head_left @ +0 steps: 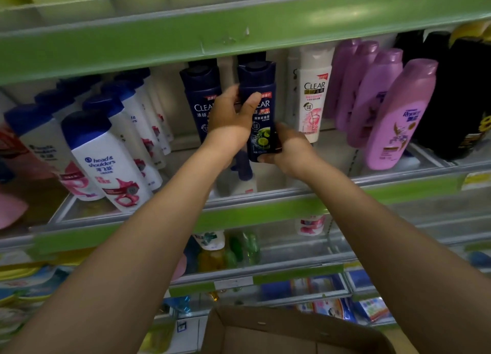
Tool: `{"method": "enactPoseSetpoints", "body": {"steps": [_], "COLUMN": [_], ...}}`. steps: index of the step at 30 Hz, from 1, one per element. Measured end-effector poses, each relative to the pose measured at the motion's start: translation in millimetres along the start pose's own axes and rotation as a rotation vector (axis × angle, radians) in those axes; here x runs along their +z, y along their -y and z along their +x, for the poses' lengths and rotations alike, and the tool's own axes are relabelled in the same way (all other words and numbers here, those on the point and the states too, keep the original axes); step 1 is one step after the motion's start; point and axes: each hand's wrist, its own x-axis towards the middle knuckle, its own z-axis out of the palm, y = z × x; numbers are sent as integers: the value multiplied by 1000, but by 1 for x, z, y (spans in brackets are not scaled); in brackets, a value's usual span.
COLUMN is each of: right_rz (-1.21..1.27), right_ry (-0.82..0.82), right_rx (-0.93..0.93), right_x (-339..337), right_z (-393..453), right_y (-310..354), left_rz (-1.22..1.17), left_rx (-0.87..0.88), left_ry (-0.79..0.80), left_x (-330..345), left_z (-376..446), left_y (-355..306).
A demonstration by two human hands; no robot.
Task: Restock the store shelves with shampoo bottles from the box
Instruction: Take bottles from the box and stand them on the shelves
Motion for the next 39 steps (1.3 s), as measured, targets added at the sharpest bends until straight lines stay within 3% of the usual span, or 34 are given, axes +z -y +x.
{"method": "enactPoseSetpoints", "body": {"steps": [20,27,34,39], "right_rz": [-115,-12,158,81], "right_ry": [5,-7,-18,-75], "right_rx": [46,48,100,102], "right_x": [3,4,6,2], "right_z": [22,20,14,-6], "right_y": [-7,-9,-10,-5], "left_rz": [-2,-4,-74,-120], "left_rx": [-6,-8,-64,-195], "left_ry": [-29,-29,-14,10], "left_x": [9,8,9,8], "left_z": [11,10,2,-21], "left_y": [3,1,-5,-8]}}
